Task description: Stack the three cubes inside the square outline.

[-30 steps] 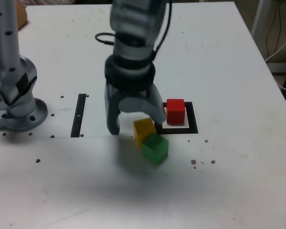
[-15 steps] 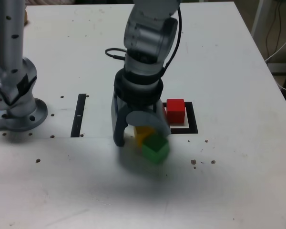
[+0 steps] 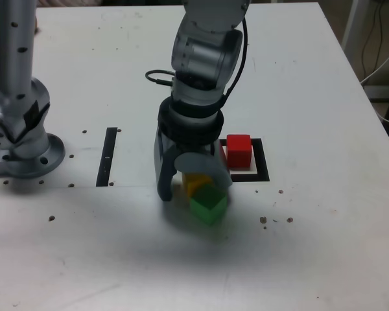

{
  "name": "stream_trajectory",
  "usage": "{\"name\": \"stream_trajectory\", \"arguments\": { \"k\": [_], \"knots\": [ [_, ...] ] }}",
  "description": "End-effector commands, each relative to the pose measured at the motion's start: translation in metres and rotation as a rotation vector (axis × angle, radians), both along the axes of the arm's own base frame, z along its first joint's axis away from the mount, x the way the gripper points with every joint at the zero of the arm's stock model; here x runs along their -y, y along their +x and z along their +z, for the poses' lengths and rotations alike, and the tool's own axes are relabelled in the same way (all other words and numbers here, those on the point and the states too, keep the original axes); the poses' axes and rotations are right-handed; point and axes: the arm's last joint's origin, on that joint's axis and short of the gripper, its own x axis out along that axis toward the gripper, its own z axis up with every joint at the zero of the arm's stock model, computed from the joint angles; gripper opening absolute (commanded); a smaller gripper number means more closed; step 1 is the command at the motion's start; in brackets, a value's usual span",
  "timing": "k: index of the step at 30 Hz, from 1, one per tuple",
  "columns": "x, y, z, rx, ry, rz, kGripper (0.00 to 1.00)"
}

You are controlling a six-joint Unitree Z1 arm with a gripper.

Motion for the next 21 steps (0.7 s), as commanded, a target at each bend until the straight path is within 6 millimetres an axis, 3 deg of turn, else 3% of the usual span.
{"name": "stream_trajectory", "arguments": {
  "k": [1, 21],
  "knots": [
    [-0.0023, 0.0008, -0.0008, 0.0, 0.005, -0.001, 0.81],
    [-0.0008, 0.0078, -0.001, 0.034, -0.004, -0.008, 0.52]
  ]
}}
